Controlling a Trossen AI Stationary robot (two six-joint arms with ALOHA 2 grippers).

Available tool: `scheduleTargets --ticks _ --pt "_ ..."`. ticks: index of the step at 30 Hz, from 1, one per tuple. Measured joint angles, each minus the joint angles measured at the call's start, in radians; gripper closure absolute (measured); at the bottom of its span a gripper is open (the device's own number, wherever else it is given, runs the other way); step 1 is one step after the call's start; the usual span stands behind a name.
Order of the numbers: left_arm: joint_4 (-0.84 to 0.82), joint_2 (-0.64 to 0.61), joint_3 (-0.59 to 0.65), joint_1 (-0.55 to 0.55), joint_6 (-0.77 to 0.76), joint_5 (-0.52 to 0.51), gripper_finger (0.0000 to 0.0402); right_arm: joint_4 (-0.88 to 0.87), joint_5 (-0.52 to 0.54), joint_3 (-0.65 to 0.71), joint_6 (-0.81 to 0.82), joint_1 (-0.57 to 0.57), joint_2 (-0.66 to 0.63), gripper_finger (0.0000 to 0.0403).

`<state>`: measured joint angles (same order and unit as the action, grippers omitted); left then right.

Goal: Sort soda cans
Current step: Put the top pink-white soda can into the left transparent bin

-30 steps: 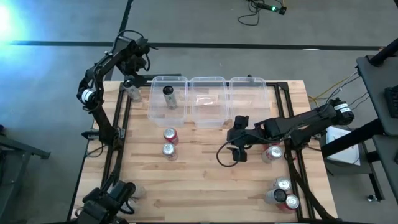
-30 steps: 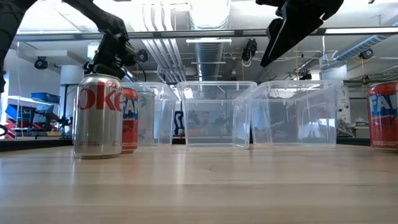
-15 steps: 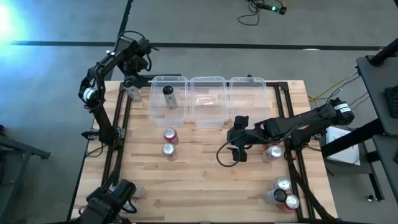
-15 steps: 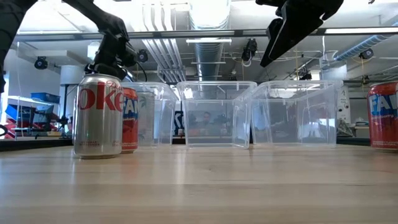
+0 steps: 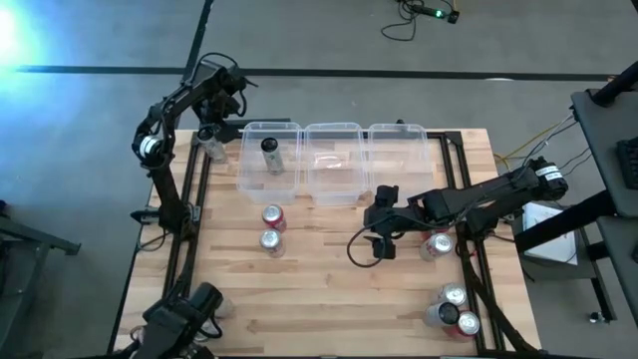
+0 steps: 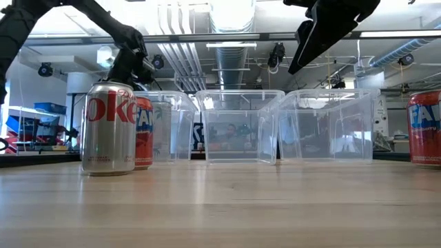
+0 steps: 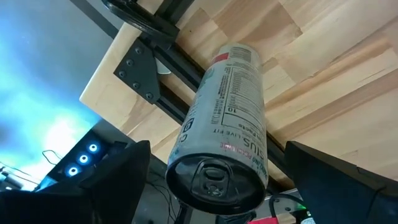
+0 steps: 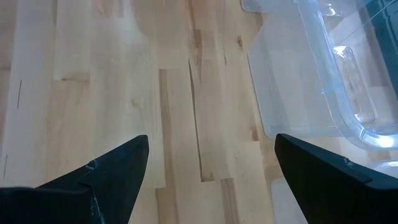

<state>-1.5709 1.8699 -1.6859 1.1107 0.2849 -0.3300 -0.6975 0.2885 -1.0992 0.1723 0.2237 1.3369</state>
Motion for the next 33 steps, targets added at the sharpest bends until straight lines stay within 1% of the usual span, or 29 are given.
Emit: scheduleTargets --ticks 11,25,28,33 --pt "-0.001 0.030 0.012 0.000 0.012 -0.065 0.0047 0.000 0.000 0.003 -0.007 0.000 0.000 0.0058" --pt "0.000 0.031 0.012 -0.002 0.039 -0.064 0.0048 -0.001 0.000 0.003 -0.013 -0.002 0.000 0.0058" --pt "0.000 0.031 0.013 -0.004 0.044 -0.061 0.0059 -0.001 0.000 0.003 -0.014 -0.002 0.000 0.0058" --pt "0.000 0.031 0.013 -0.004 0.044 -0.069 0.0094 -0.001 0.000 0.003 -0.018 -0.002 0.000 0.0058"
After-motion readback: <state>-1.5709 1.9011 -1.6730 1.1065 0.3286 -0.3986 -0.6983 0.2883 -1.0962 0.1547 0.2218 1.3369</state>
